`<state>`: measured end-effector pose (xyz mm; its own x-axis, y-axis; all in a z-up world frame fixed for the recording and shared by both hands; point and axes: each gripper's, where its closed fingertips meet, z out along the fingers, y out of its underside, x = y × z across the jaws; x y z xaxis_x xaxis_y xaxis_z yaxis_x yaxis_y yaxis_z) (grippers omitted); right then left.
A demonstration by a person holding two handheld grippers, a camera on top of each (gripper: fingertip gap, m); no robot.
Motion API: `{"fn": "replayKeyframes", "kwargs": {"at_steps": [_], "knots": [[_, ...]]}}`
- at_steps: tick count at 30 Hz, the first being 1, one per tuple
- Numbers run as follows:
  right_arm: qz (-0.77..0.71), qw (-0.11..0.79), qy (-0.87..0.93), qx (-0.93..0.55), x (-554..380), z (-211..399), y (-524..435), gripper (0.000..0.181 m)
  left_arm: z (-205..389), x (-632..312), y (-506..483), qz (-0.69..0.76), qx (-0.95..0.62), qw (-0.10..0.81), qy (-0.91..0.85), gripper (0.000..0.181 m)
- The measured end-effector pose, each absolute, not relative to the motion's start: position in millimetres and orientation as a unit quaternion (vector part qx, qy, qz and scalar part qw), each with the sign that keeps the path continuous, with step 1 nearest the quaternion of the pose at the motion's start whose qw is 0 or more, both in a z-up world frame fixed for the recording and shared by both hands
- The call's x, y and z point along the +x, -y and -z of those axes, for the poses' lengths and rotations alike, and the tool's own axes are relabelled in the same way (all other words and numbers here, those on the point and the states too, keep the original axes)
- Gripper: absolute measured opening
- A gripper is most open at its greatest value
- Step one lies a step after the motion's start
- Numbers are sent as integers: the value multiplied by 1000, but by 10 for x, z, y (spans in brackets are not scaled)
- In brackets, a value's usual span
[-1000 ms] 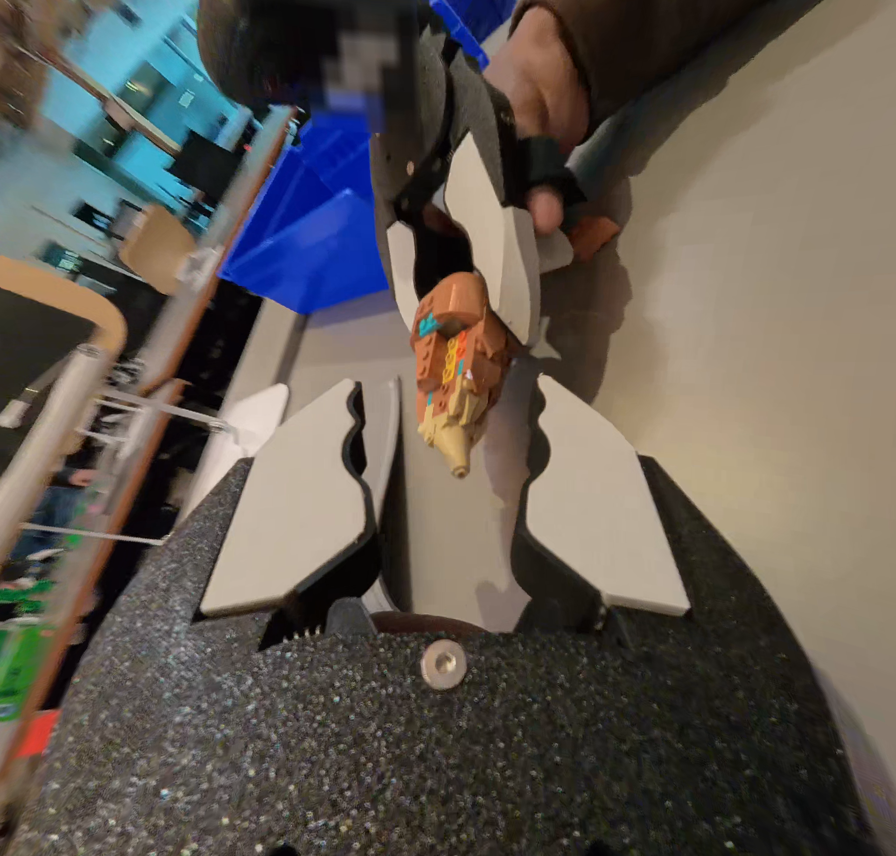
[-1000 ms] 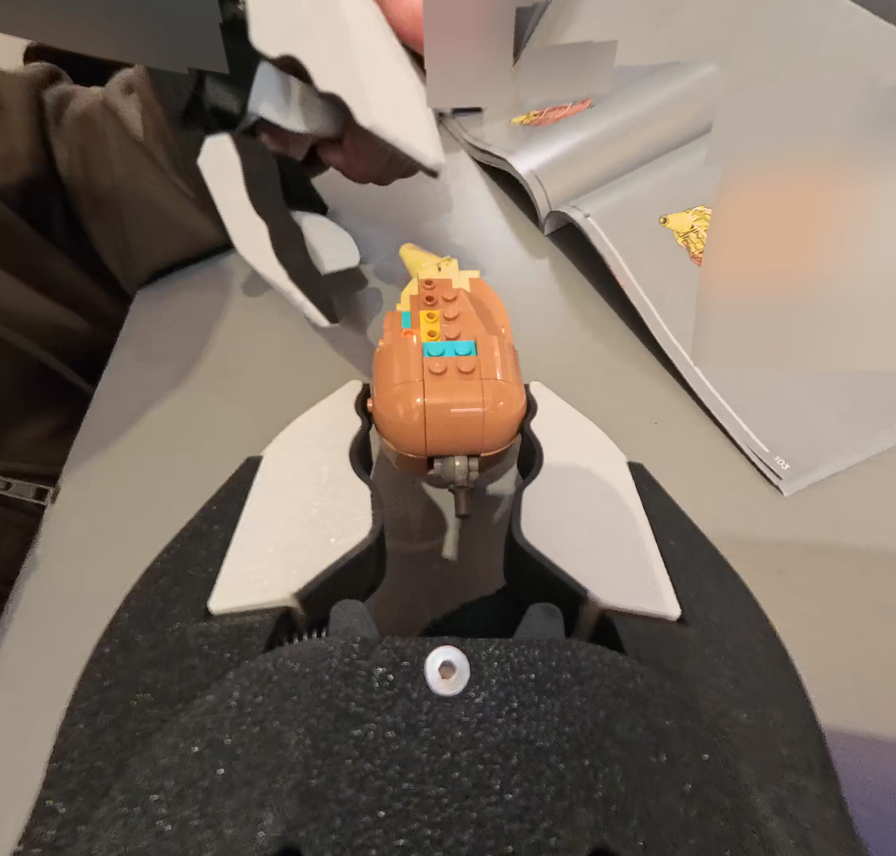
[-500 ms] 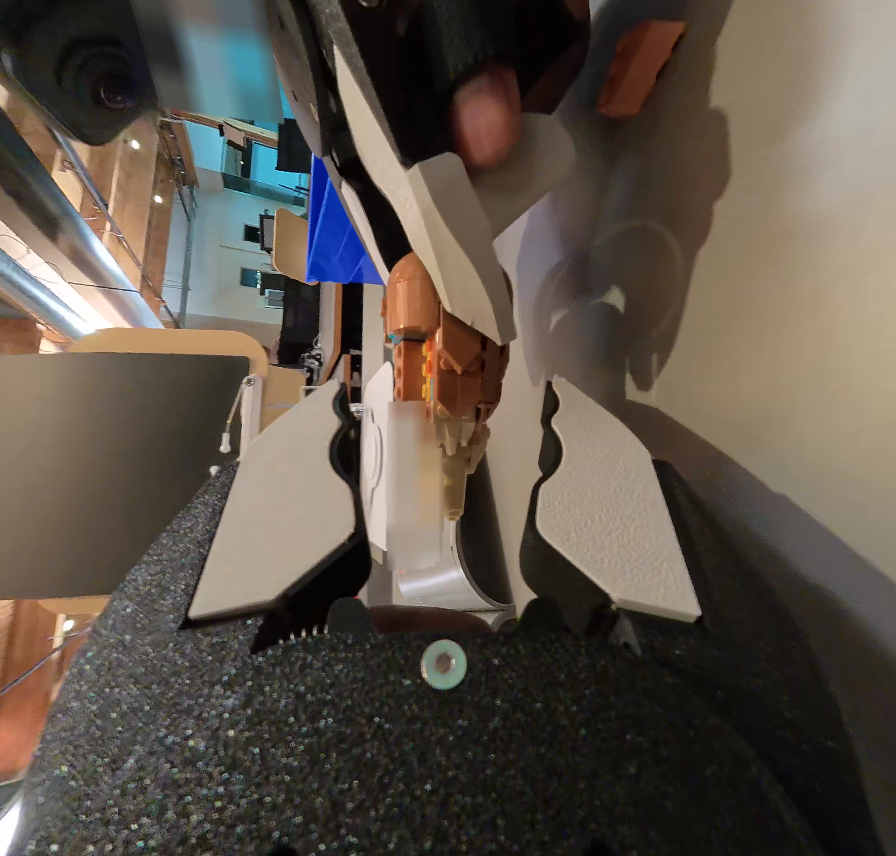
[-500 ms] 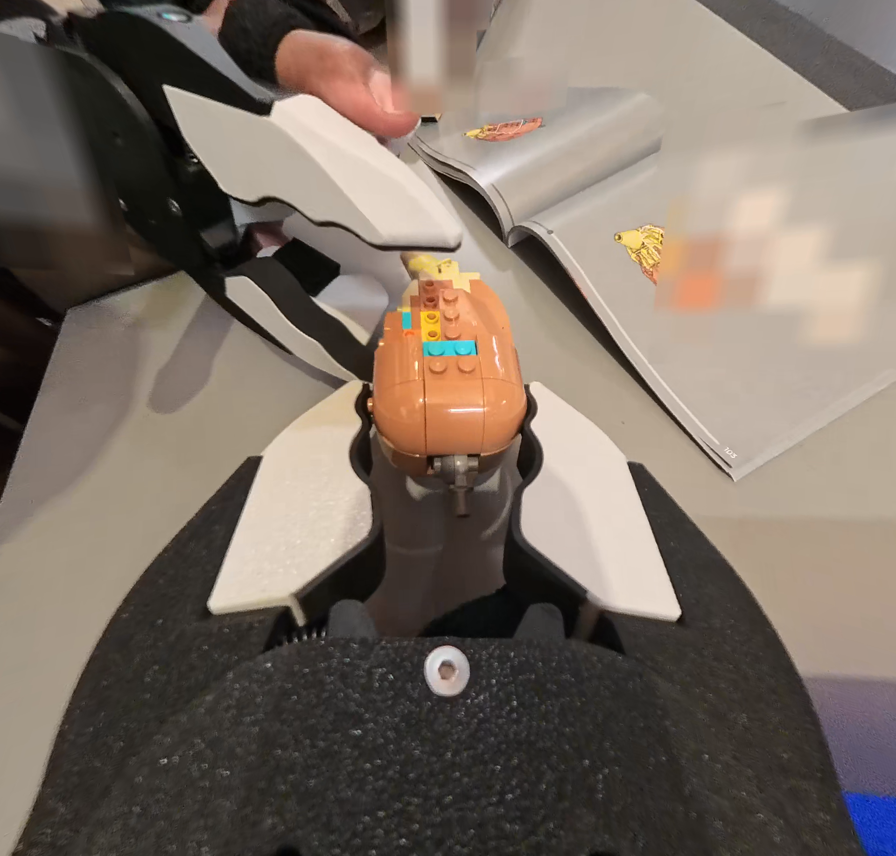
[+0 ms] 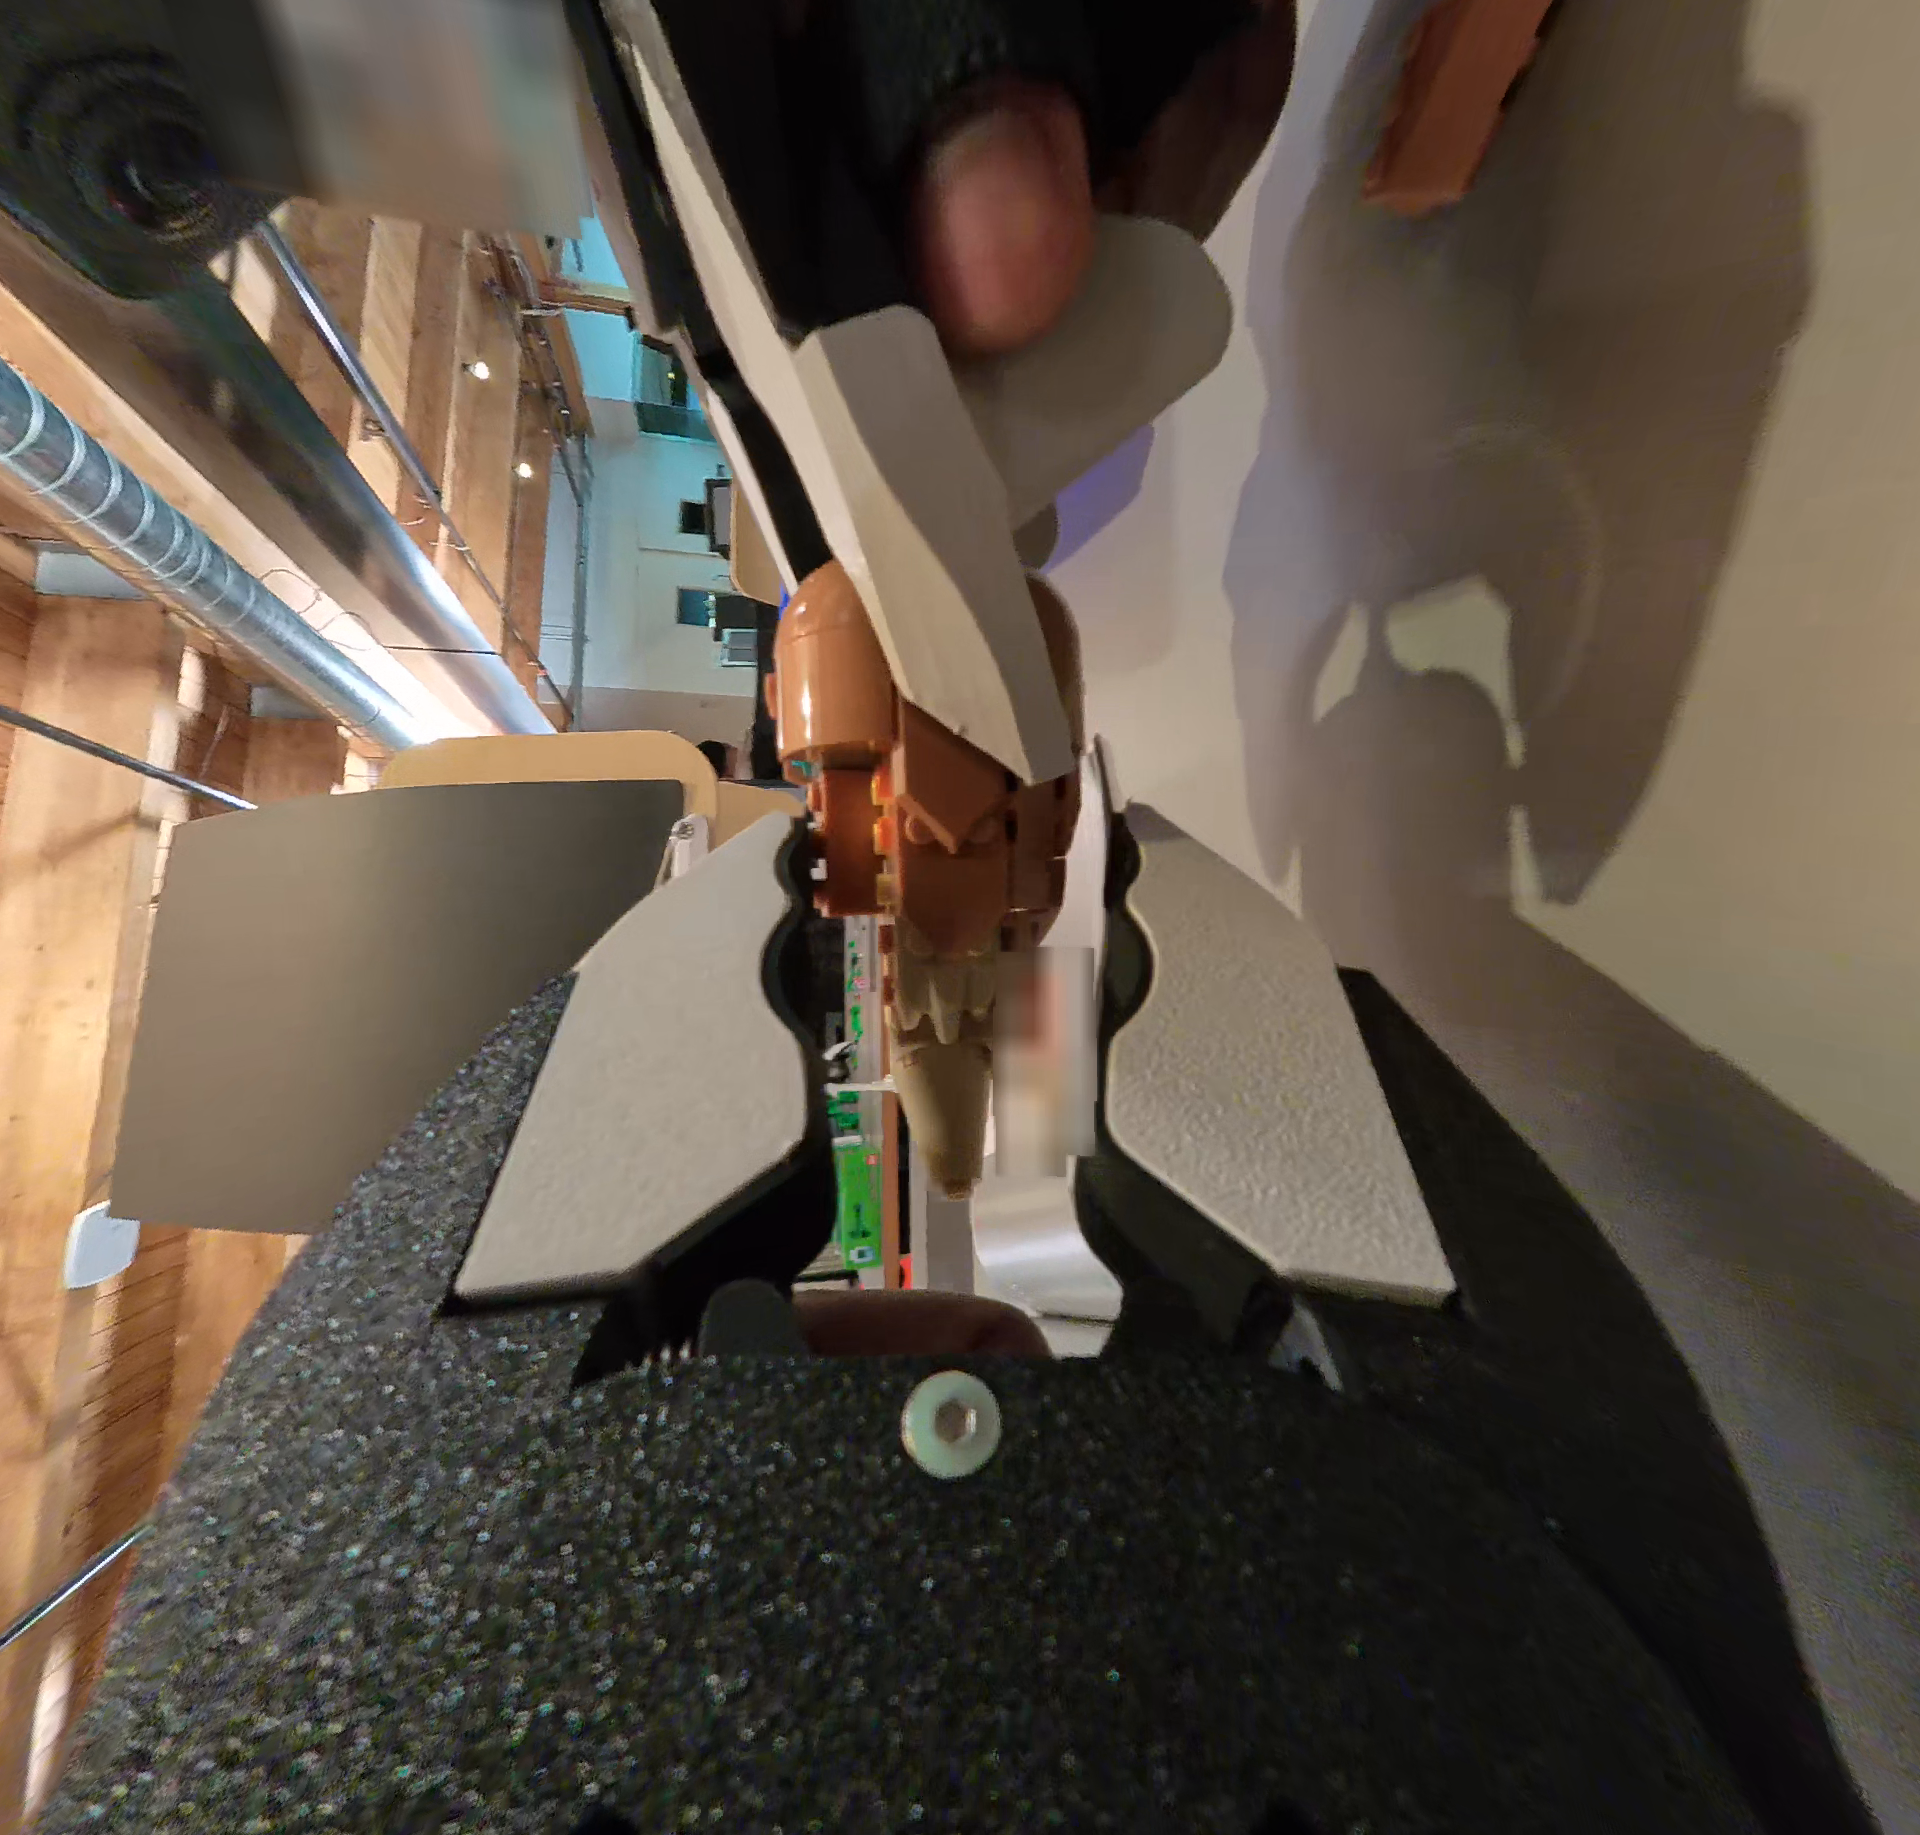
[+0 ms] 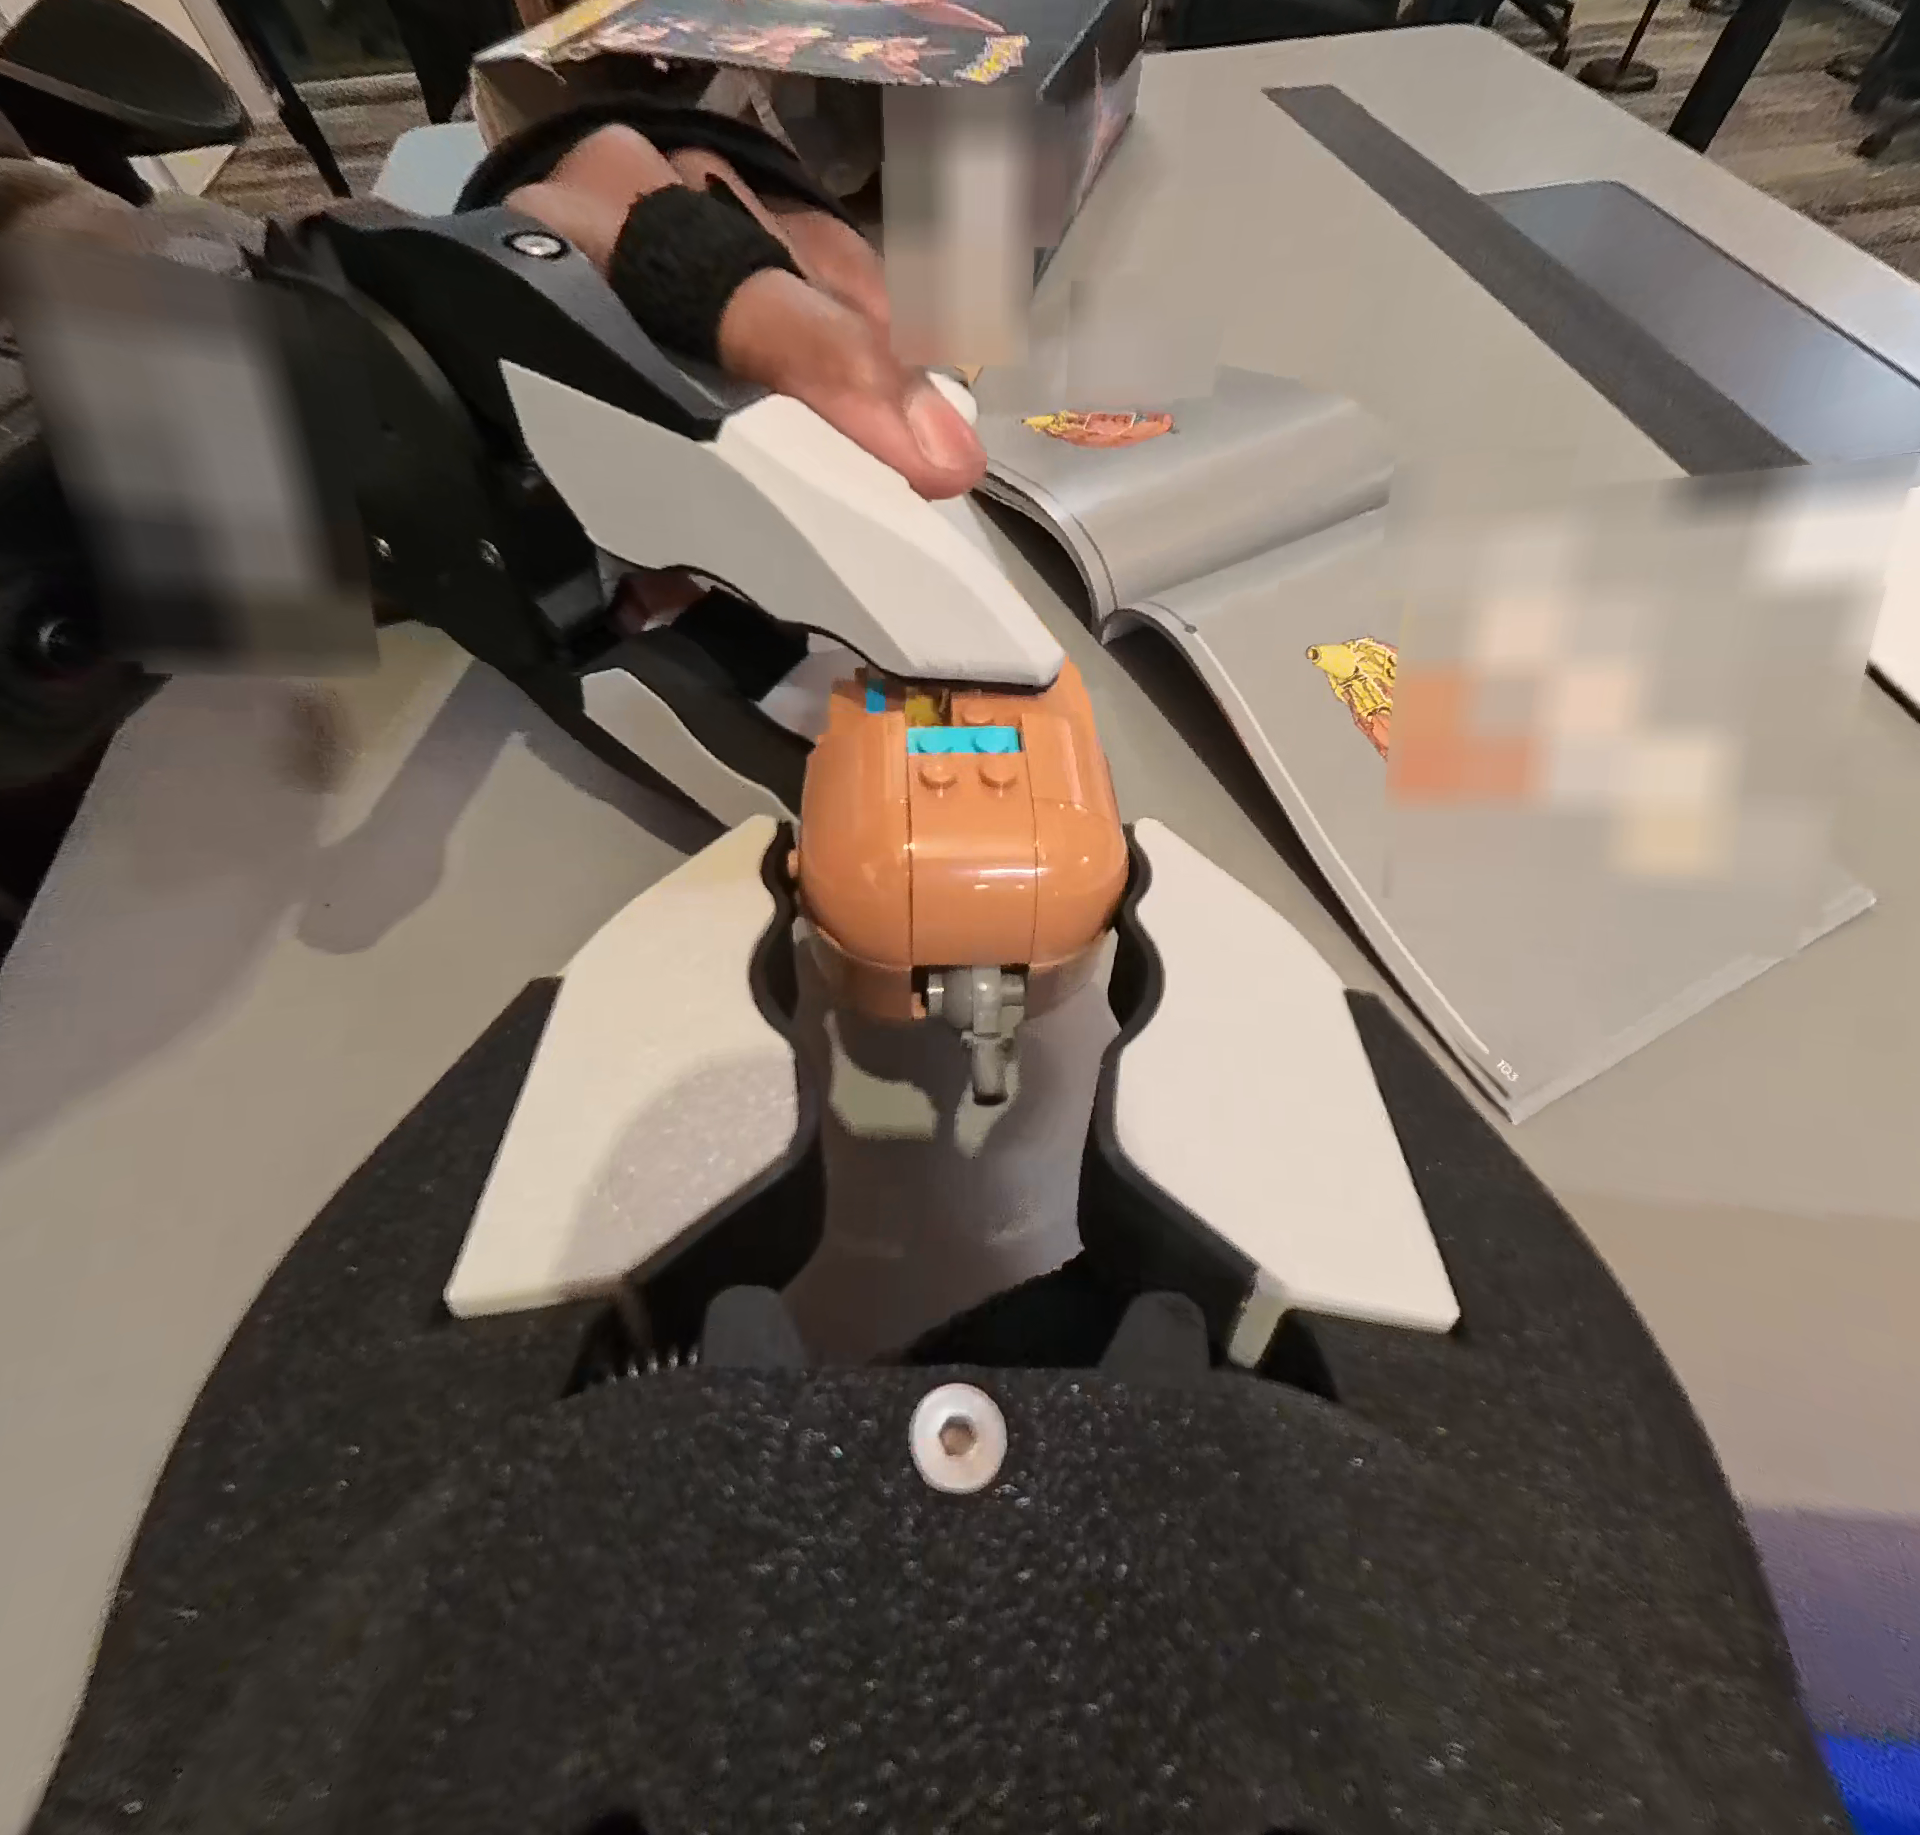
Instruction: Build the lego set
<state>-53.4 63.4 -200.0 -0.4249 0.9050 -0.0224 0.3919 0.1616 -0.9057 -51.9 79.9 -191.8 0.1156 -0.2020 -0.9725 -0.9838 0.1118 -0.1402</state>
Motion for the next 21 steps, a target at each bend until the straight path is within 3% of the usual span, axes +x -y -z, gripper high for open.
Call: {"fn": "replayKeyframes", "kwargs": {"at_steps": [21], "knots": [[-495,314,695,-416,-524,1813,-567,58,1736,-499,-772,-409,-528,526,-527,47]]}}
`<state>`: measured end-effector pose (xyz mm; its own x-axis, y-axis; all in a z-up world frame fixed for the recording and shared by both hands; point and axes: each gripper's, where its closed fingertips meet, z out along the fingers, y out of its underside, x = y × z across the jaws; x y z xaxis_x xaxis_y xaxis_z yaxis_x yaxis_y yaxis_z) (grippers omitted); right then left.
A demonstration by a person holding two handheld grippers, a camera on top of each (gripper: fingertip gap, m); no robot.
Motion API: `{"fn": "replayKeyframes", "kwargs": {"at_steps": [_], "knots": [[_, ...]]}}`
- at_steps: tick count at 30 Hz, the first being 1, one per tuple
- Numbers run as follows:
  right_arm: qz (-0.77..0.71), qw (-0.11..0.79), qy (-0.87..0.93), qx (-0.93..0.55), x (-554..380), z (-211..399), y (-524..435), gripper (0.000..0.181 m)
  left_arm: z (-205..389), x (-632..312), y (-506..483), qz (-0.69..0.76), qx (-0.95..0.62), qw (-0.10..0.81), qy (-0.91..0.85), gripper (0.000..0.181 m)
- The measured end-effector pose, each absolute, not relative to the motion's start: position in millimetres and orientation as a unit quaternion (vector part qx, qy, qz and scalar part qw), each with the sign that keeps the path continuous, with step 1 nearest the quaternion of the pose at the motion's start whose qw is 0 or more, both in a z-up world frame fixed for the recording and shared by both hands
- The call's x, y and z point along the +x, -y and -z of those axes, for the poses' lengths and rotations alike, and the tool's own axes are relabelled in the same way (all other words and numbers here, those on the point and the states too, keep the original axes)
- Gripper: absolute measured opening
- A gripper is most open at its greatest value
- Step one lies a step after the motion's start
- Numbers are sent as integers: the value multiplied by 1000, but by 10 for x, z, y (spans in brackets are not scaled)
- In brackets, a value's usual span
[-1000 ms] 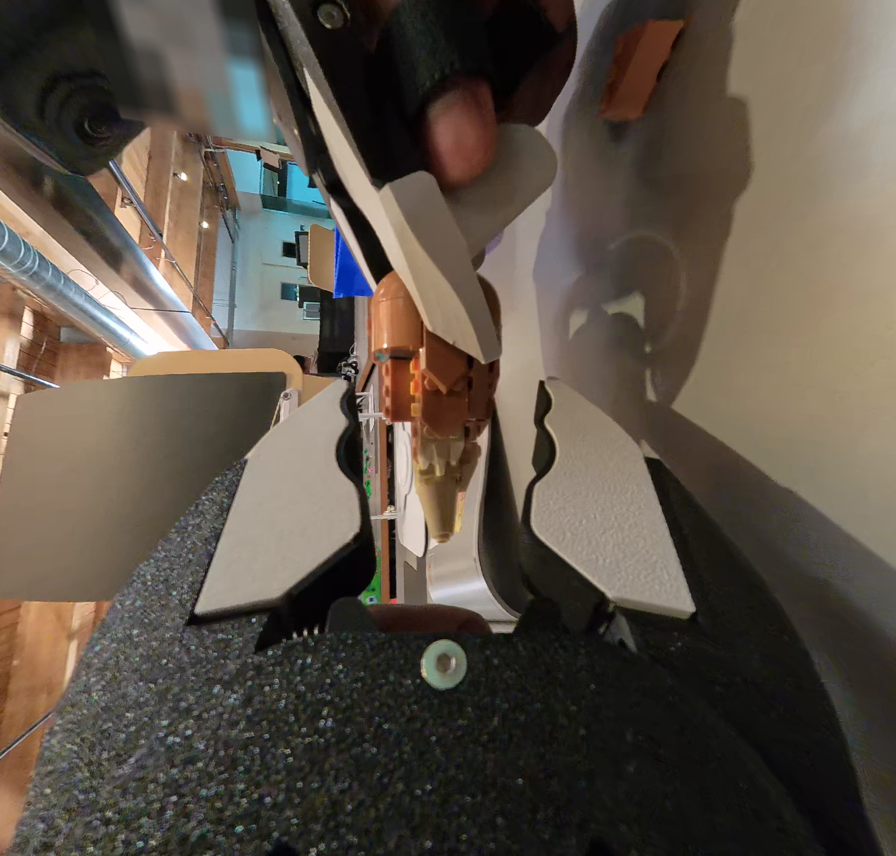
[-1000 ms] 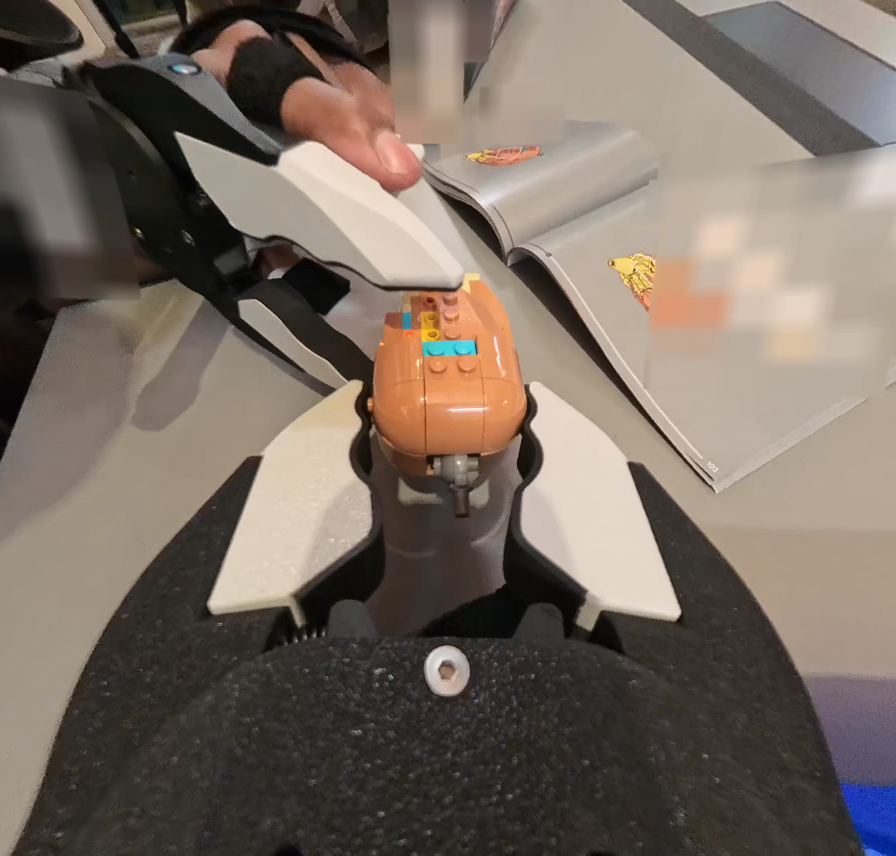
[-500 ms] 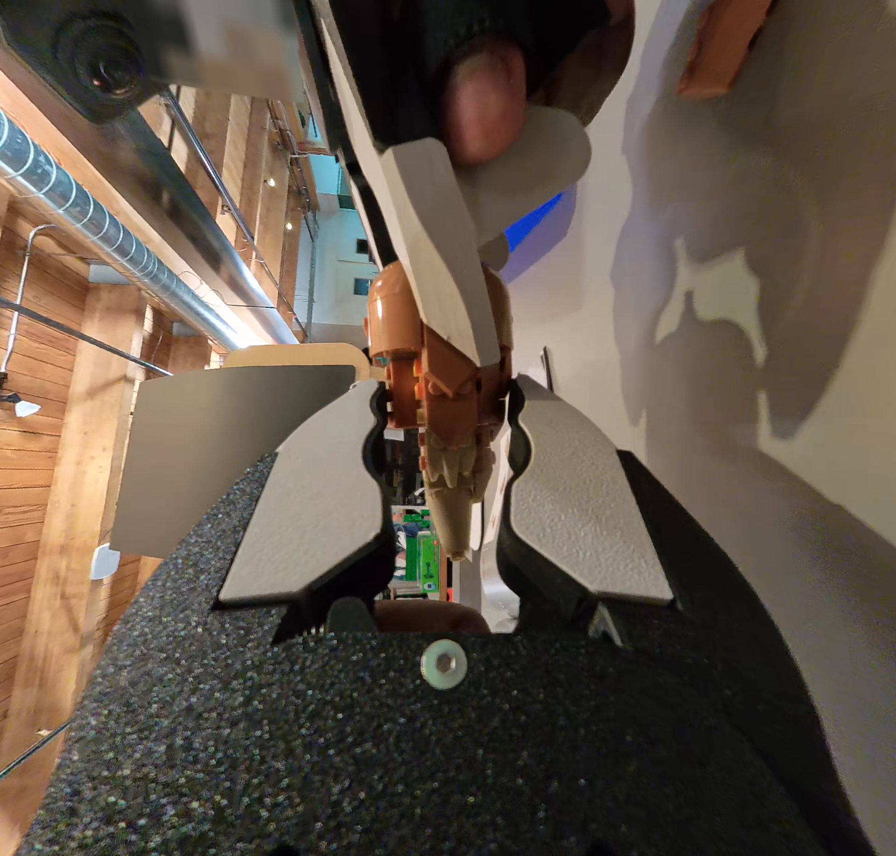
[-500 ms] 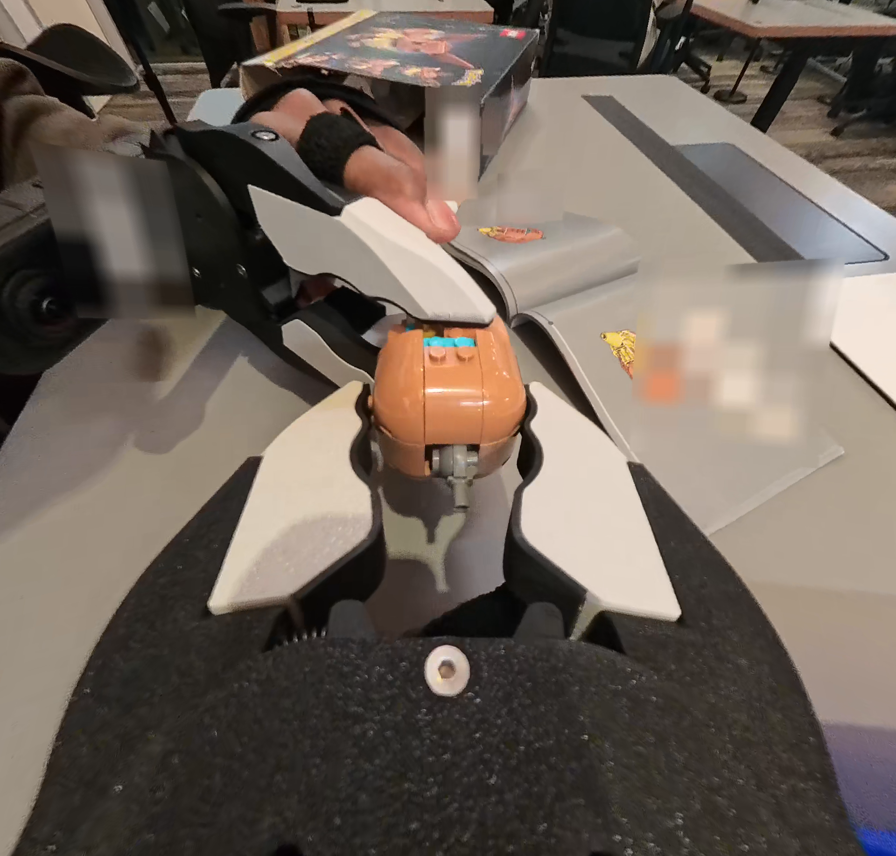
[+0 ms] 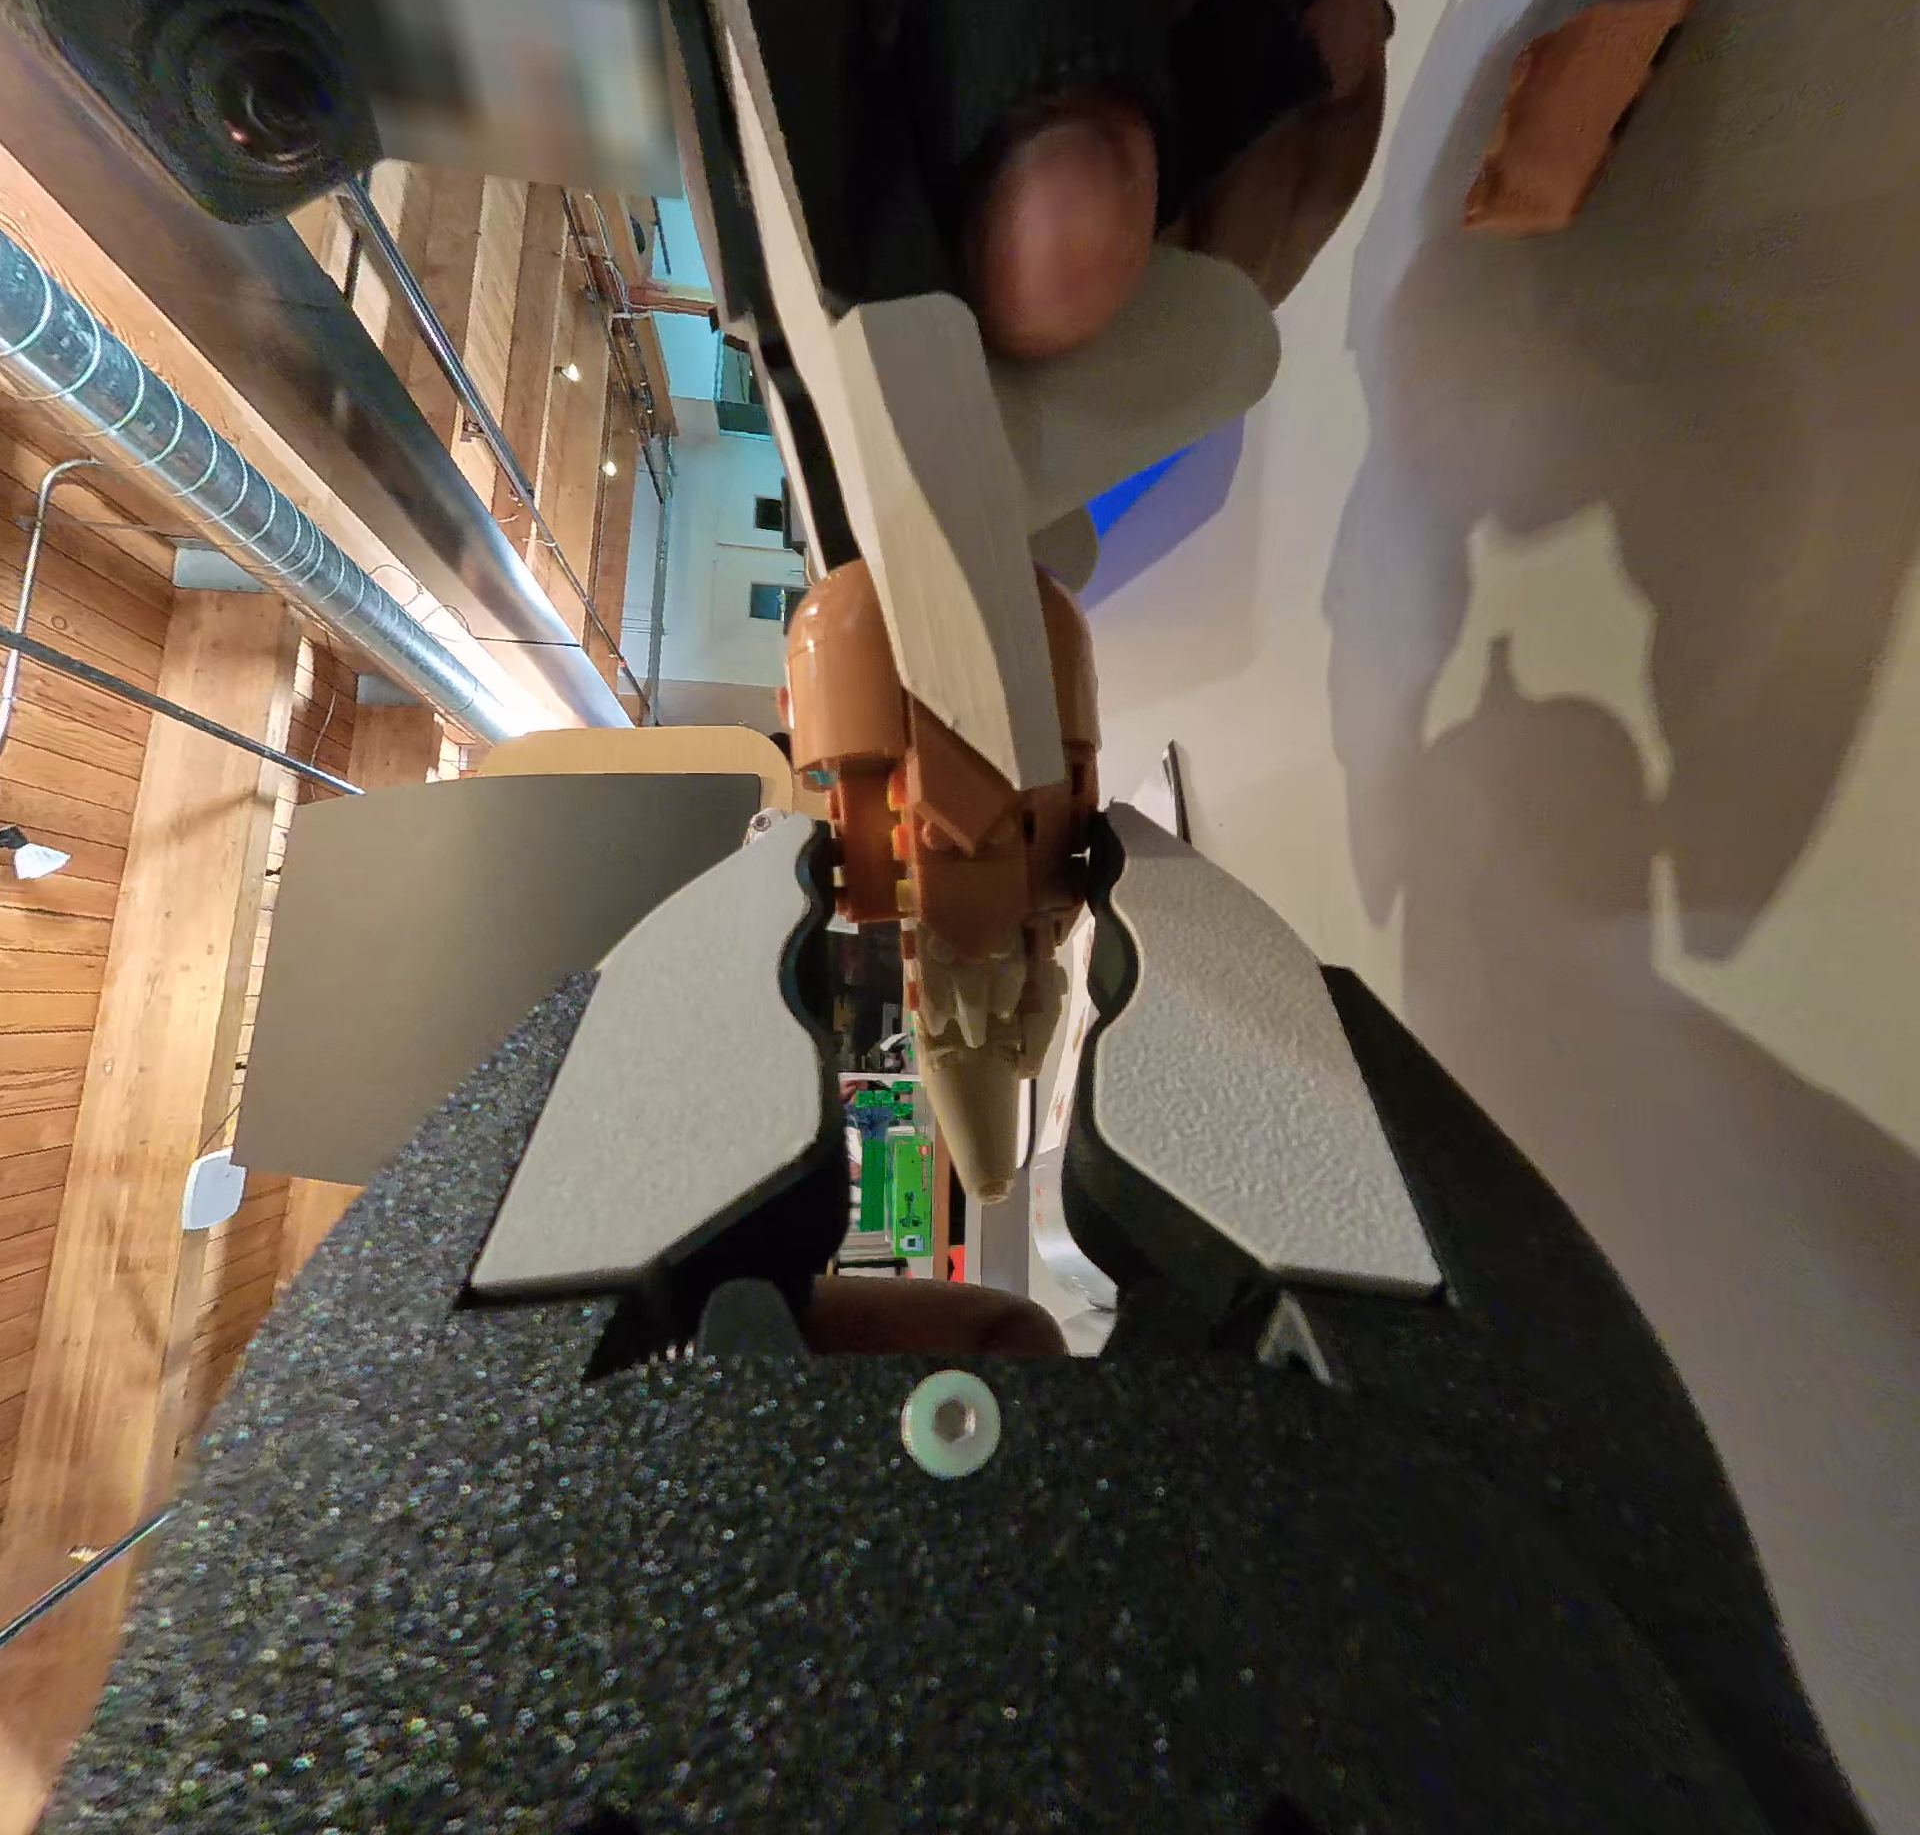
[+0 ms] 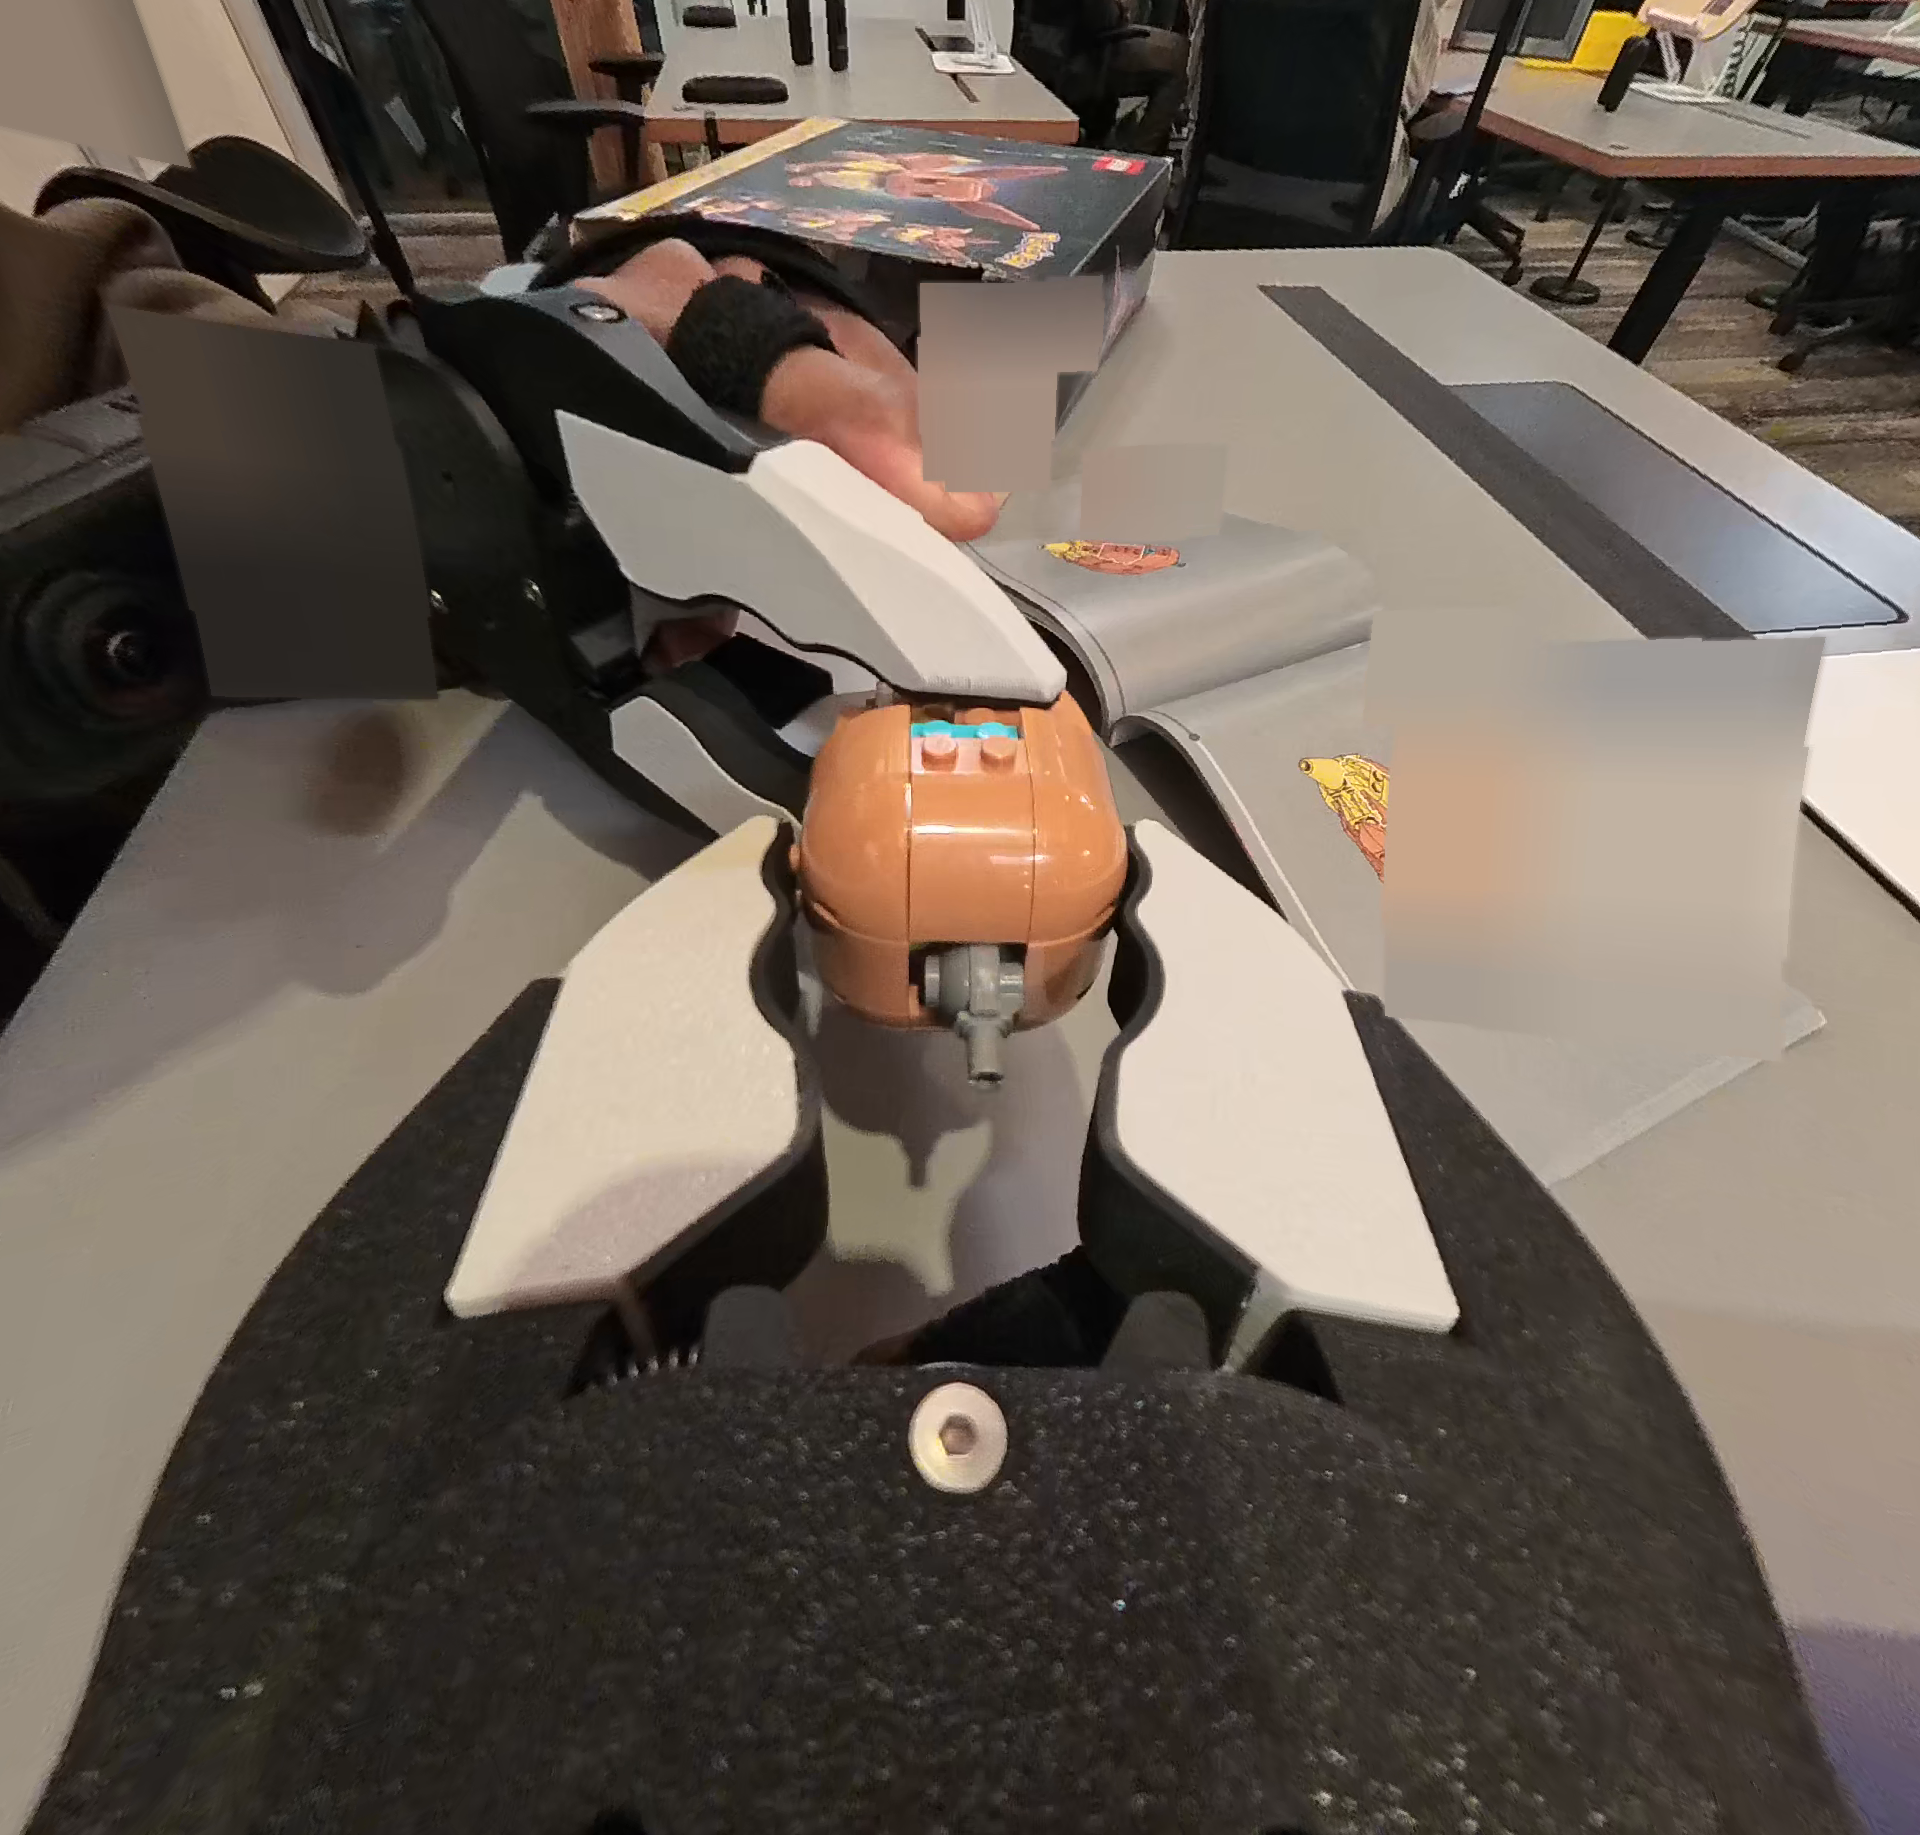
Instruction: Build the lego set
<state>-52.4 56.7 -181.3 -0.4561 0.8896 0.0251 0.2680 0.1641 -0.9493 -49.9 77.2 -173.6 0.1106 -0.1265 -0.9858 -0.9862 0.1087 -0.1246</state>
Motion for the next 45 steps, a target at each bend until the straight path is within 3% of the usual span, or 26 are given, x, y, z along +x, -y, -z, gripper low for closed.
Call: {"fn": "replayKeyframes", "kwargs": {"at_steps": [18,21,45], "knots": [[-509,338,682,-402,-531,1713,-567,58,1666,-507,-790,-406,-525,545,-513,48],[-511,344,691,-378,-508,1676,-474,59,1657,-502,-799,-404,-531,546,-507,56],[-530,337,675,-388,-529,1682,-461,59,1702,-521,-811,-386,-562,535,-499,52]]}}
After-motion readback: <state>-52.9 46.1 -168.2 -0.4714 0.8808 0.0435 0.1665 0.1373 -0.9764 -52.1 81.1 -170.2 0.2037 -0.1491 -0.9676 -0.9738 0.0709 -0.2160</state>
